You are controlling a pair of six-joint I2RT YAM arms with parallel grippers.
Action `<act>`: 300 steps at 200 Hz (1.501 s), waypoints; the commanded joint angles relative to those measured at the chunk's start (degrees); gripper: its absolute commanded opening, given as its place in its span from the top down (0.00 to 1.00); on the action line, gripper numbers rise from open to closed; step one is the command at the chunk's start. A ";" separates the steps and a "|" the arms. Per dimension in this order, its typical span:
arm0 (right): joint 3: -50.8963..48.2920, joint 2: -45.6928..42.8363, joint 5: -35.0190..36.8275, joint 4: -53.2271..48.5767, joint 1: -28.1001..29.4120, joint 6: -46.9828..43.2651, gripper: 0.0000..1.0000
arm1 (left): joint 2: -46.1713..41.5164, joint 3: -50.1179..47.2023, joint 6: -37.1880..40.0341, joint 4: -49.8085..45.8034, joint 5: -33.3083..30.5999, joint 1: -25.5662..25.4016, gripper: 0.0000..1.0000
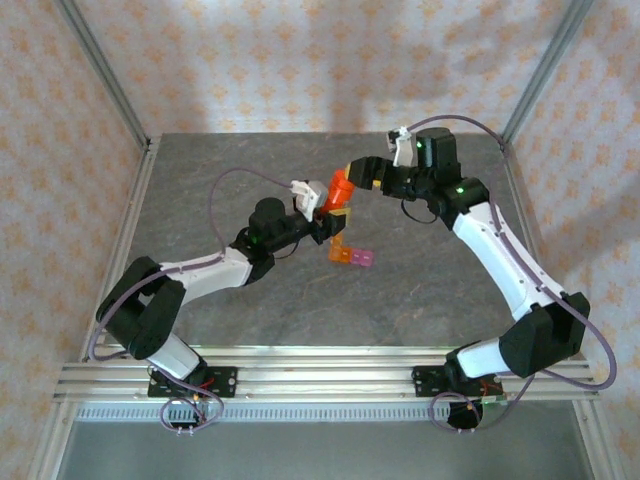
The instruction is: Sort the pills into containers
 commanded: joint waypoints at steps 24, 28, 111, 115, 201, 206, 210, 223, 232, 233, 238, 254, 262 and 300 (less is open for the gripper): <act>2.56 1.80 11.42 -2.91 1.14 12.21 0.16 | -2.77 0.03 12.60 -4.08 -9.63 -1.93 1.00; 2.64 2.03 11.43 -2.80 1.38 12.30 0.16 | -2.74 0.16 12.83 -4.26 -9.74 -2.04 1.00; 2.84 3.88 12.48 -2.62 6.31 11.27 0.21 | -0.73 0.96 14.17 -5.23 -10.04 -3.24 1.00; 2.83 3.86 12.40 -2.62 6.45 11.25 0.21 | -0.64 0.94 14.08 -5.27 -9.94 -3.26 1.00; -0.11 3.18 10.65 -2.53 7.39 11.00 0.41 | 0.52 1.63 11.89 -3.83 -10.45 -3.25 1.00; -0.35 3.03 10.67 -2.47 7.38 11.03 0.42 | 0.61 1.71 11.71 -3.83 -10.39 -3.25 1.00; -0.50 3.09 10.66 -2.45 7.40 10.91 0.42 | 0.68 1.72 11.60 -3.80 -10.44 -3.25 1.00; -0.82 3.07 10.64 -2.51 7.33 10.56 0.45 | 0.77 1.86 11.15 -3.67 -10.30 -3.28 1.00; -0.84 3.18 10.76 -2.86 7.31 10.17 0.45 | 0.79 2.08 10.91 -3.82 -10.26 -3.18 1.00; -0.83 3.22 10.74 -2.87 7.35 10.09 0.45 | 0.83 2.08 10.91 -3.81 -10.18 -3.22 1.00; -0.82 3.26 10.74 -3.05 7.31 9.87 0.45 | 0.87 2.21 10.91 -4.01 -10.14 -3.25 1.00; -0.86 3.31 11.07 -3.24 7.38 8.92 0.51 | 0.62 2.29 10.69 -4.15 -10.18 -3.25 1.00; -0.94 3.39 11.03 -3.17 7.32 8.40 0.52 | 0.38 2.20 10.49 -4.27 -10.14 -3.25 1.00; -1.19 3.54 6.91 -0.68 6.98 2.00 0.59 | -1.94 1.15 8.32 -3.88 -6.20 -2.86 1.00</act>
